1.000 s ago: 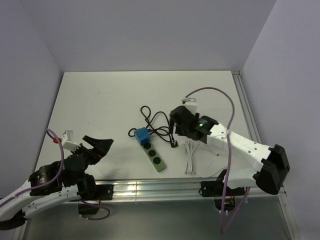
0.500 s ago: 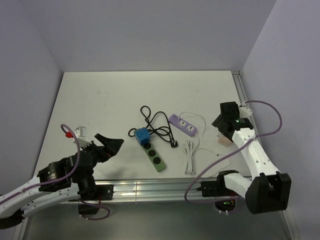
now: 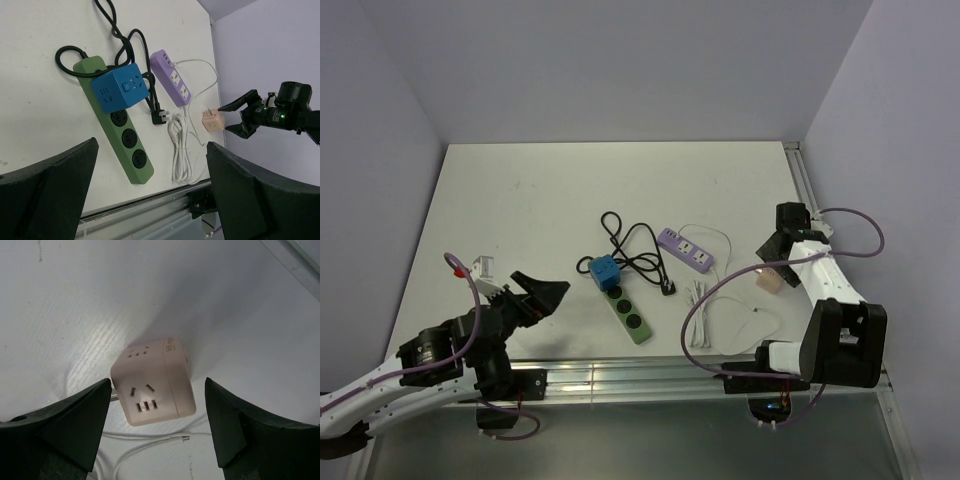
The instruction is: Insert the plug
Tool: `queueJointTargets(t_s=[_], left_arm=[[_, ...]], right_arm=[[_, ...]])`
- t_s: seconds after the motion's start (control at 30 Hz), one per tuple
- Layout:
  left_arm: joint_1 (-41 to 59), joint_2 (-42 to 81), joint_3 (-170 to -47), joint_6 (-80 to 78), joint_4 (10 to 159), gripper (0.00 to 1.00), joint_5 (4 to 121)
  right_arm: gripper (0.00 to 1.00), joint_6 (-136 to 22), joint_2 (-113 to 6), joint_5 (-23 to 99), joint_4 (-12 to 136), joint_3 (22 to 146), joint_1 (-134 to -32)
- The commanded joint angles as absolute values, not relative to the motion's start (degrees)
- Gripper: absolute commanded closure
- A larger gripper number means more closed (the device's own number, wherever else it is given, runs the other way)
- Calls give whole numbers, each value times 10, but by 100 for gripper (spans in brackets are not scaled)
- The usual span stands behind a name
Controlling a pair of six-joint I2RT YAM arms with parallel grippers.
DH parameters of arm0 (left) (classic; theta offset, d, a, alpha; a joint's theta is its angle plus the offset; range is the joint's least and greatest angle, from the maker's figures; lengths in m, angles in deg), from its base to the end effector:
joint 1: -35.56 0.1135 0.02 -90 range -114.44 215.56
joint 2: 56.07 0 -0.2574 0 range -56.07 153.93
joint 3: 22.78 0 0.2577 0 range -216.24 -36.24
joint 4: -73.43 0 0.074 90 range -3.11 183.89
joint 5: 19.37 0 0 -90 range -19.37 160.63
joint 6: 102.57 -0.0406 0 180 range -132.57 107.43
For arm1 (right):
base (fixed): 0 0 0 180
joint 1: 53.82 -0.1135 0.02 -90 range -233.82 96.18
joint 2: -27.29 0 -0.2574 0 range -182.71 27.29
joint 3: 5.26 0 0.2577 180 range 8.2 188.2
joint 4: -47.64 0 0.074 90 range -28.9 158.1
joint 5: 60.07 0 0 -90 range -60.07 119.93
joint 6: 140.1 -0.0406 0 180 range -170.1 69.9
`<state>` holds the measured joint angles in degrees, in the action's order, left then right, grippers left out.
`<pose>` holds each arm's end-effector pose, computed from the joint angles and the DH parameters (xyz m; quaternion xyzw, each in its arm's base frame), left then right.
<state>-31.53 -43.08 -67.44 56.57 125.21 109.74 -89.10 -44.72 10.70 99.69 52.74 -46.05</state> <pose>0.0577 -0.0707 0.2704 -0.2055 0.7689 -0.3986 0.4558 0.2321 -0.0452 0.1933 0.4146 0.8715 -0.1023 0.2409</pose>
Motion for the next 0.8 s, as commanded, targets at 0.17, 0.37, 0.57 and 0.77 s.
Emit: queueJointTargets(t_s=[0.17,0.37,0.57,0.77], left_arm=[[-314,-413,-677,544,1220,4,1083],[-314,-415,-675,557,1234,4,1086],[-314,-407,-695,555,1244,4,1086],[-314,-403,-712,509,1213,4,1060]], right_arm=[[23,-879,-509,148,925,503,-456],[53,-861,-473,188,903,487,-456],[95,-830,-375,266,906,492,-457],[100,-768,-209,484,885,488,-466]])
